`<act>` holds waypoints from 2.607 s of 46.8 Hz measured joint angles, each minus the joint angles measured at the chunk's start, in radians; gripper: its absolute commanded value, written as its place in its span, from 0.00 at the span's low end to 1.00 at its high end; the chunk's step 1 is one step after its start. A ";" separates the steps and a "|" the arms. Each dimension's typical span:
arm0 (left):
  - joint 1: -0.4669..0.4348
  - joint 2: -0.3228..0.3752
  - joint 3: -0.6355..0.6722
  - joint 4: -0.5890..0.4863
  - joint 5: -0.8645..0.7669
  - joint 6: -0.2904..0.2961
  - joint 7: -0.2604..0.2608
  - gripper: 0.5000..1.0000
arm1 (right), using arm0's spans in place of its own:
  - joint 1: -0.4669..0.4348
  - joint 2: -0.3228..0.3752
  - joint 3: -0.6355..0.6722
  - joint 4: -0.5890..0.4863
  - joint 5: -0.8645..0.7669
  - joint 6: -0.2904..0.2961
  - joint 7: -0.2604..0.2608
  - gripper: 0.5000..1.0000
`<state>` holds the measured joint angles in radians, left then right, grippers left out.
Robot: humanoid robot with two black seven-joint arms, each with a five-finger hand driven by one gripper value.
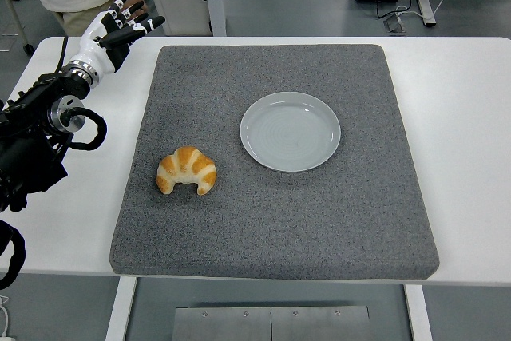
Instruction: Place the bread on the plate
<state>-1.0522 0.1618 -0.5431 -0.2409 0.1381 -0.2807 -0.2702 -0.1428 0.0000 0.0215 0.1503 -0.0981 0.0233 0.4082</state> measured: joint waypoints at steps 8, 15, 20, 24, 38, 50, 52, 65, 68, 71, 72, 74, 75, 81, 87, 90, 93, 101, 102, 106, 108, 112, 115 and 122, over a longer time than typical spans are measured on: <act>0.000 -0.003 0.000 0.000 0.000 0.000 0.000 0.95 | 0.000 0.000 0.000 0.000 0.000 0.000 0.000 1.00; 0.000 -0.001 -0.003 0.000 -0.003 0.000 -0.001 0.95 | 0.000 0.000 0.000 0.000 0.000 0.000 0.000 1.00; 0.000 -0.001 -0.003 0.000 -0.004 0.000 -0.001 0.95 | 0.000 0.000 0.000 0.000 0.000 0.000 0.000 1.00; -0.002 -0.001 -0.003 0.000 -0.004 0.000 0.000 0.95 | -0.001 0.000 0.000 0.000 0.000 0.000 0.000 1.00; -0.012 0.008 -0.003 0.000 -0.005 -0.004 0.000 0.95 | 0.000 0.000 0.000 0.000 0.000 0.000 0.000 1.00; -0.010 0.072 0.012 -0.090 -0.003 -0.016 -0.004 0.95 | 0.000 0.000 0.000 0.000 0.000 0.000 0.000 1.00; -0.004 0.096 0.013 -0.135 -0.003 -0.013 -0.003 0.96 | 0.000 0.000 0.000 0.000 0.000 0.000 0.000 1.00; 0.043 0.249 0.013 -0.452 0.000 0.082 -0.004 0.95 | 0.000 0.000 0.000 0.000 0.000 0.000 0.000 1.00; 0.056 0.283 0.014 -0.519 0.004 0.099 -0.004 0.96 | 0.000 0.000 0.000 0.000 0.000 0.000 0.000 1.00; 0.065 0.320 0.015 -0.590 0.010 0.106 -0.004 0.95 | -0.001 0.000 0.000 0.000 0.000 0.000 0.000 1.00; 0.067 0.333 0.015 -0.614 0.011 0.107 -0.004 0.95 | -0.001 0.000 0.000 0.000 0.000 0.000 0.000 1.00; 0.072 0.357 0.017 -0.663 0.014 0.107 -0.004 0.96 | 0.000 0.000 0.000 0.000 0.000 0.000 0.000 1.00; 0.075 0.371 0.019 -0.691 0.016 0.108 -0.004 0.95 | 0.000 0.000 0.000 0.000 0.000 0.000 0.000 1.00; 0.076 0.440 0.035 -0.821 0.017 0.112 -0.004 0.96 | 0.000 0.000 0.000 0.000 0.000 0.000 0.000 1.00; 0.076 0.495 0.041 -0.914 0.049 0.112 -0.002 0.96 | 0.000 0.000 0.000 0.000 0.000 0.000 0.000 1.00; 0.076 0.526 0.043 -0.957 0.109 0.113 -0.001 0.96 | 0.000 0.000 0.000 0.000 0.000 0.000 0.000 1.00; 0.076 0.562 0.043 -1.002 0.191 0.113 -0.001 0.96 | 0.000 0.000 0.000 0.000 0.000 0.000 0.000 1.00; 0.078 0.646 0.042 -1.098 0.392 0.112 -0.001 0.95 | 0.000 0.000 0.000 0.000 0.000 0.000 0.000 1.00; 0.078 0.654 0.042 -1.106 0.407 0.111 -0.001 0.95 | 0.000 0.000 0.000 0.000 0.000 0.000 0.000 1.00; 0.079 0.683 0.042 -1.144 0.474 0.110 -0.001 0.95 | 0.000 0.000 0.000 0.000 0.000 0.000 0.000 1.00; 0.080 0.699 0.042 -1.166 0.518 0.110 -0.001 0.96 | 0.000 0.000 0.000 0.000 0.000 0.000 0.000 1.00; 0.098 0.739 0.043 -1.217 0.613 0.110 -0.002 0.96 | 0.000 0.000 0.000 0.000 0.000 0.000 0.000 1.00; 0.105 0.768 0.042 -1.244 0.693 0.110 -0.003 0.96 | 0.000 0.000 0.000 0.000 0.000 0.000 0.000 1.00; 0.114 0.783 0.041 -1.254 0.816 0.112 -0.003 0.96 | -0.001 0.000 0.000 0.000 0.000 0.000 0.000 1.00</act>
<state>-0.9379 0.9446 -0.5019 -1.4950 0.9539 -0.1688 -0.2735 -0.1438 0.0000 0.0215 0.1503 -0.0981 0.0230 0.4083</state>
